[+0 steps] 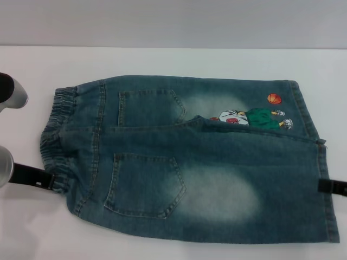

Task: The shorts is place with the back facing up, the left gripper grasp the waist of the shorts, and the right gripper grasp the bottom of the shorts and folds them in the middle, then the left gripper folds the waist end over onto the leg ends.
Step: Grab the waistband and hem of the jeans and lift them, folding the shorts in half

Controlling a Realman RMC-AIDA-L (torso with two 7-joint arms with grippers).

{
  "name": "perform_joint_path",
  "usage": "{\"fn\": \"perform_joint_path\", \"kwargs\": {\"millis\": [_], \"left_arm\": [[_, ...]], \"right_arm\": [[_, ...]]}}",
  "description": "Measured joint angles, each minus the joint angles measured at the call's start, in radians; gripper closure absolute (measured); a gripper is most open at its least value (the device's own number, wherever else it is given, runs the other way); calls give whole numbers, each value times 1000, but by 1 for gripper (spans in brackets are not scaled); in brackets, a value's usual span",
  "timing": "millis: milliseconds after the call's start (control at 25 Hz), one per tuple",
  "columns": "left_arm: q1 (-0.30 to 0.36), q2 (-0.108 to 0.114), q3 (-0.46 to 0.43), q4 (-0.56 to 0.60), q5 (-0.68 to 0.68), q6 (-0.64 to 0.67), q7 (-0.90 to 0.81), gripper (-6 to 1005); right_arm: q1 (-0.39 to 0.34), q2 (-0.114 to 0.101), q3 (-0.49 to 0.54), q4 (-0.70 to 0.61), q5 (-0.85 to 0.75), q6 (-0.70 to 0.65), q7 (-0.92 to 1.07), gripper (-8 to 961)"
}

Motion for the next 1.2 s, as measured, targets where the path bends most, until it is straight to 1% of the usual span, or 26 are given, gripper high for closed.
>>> {"fn": "perform_joint_path", "kwargs": {"millis": [200, 400, 1200], "left_arm": [[-1, 0, 2, -1, 0, -6, 0, 916], [-6, 0, 3, 3, 0, -12, 0, 952], [-49, 0, 10, 9, 0, -39, 3, 952]], "right_arm": [[-26, 4, 0, -16, -63, 0, 28, 221], [-34, 5, -4, -31, -70, -3, 36, 221], [-49, 5, -39, -93, -78, -13, 42, 221]]}}
